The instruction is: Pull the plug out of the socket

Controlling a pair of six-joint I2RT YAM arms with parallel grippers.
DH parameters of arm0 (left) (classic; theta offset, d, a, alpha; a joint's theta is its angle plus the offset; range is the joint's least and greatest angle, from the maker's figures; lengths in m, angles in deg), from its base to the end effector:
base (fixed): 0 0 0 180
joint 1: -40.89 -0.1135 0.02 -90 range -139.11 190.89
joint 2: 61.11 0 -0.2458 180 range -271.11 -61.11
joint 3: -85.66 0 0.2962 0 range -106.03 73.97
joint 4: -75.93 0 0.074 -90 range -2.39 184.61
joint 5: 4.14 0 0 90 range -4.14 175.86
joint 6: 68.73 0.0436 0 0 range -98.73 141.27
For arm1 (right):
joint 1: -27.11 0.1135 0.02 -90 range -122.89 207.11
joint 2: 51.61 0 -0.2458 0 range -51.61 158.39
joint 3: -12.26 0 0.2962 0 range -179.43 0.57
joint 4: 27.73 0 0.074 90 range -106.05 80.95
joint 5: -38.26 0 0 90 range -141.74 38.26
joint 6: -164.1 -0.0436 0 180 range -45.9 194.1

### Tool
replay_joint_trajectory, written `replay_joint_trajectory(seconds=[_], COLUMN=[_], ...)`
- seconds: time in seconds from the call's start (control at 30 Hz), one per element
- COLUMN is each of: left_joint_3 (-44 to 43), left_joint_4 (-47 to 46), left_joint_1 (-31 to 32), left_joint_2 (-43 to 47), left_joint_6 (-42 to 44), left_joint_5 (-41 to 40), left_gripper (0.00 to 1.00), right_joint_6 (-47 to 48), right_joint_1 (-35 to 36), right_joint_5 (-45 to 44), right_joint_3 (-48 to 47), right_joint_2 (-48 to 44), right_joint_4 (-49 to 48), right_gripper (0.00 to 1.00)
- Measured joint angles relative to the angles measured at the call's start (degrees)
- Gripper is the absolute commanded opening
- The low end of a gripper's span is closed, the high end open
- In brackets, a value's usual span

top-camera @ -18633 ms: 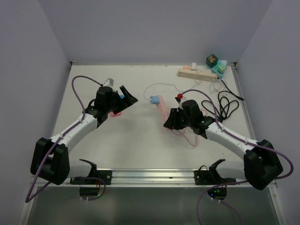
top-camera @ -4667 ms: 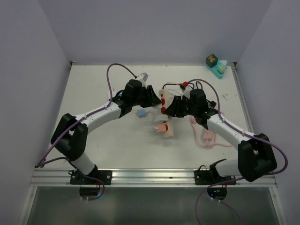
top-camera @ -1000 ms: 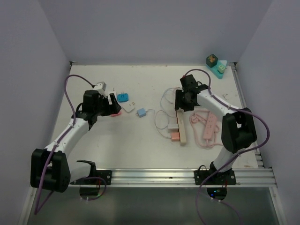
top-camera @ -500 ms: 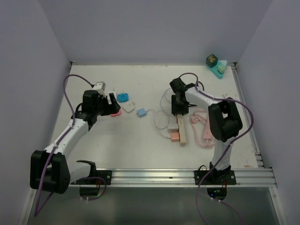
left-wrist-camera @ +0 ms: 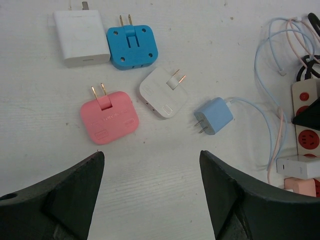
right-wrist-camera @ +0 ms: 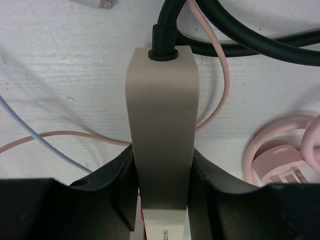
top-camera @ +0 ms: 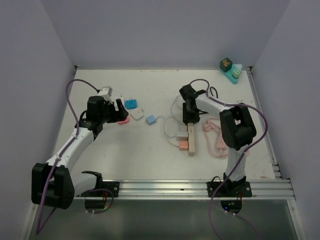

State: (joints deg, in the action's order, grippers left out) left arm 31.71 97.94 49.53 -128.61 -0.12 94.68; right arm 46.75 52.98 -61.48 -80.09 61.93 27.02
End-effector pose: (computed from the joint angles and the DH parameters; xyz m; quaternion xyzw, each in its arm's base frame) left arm 0.3046 -0.0531 0.2031 -0.0635 0.8850 -0.1842 0.4228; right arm 0.3836 0.1778 0.1183 0.0232 0.9887 -0.0207 0.1468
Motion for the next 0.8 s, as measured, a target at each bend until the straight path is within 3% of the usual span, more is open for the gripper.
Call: replay_joint_trajectory(seconds=[0.2, 0.43, 0.8], left_joint_3=[0.90, 0.85, -6.03], left_joint_4=[-1.66, -1.60, -1.57], left_joint_1=[0.00, 1.55, 20.35], left_joint_2=[2.43, 4.98, 3.37], left_joint_6=[0.00, -1.16, -4.76], left_joint_5=[4.17, 9.66, 7.28], left_gripper=[0.80, 0.80, 0.80], right_joint_6=[0.55, 0.90, 0.31], right_joint_1=[-0.04, -0.04, -0.04], right_joint_5=[3.50, 10.69, 19.02], right_joint_3=[2.95, 7.93, 16.50], right_joint_2=[-4.92, -19.47, -27.91], right_joint_4=[-2.99, -12.09, -26.51], right_gripper=[0.00, 0.00, 0.00])
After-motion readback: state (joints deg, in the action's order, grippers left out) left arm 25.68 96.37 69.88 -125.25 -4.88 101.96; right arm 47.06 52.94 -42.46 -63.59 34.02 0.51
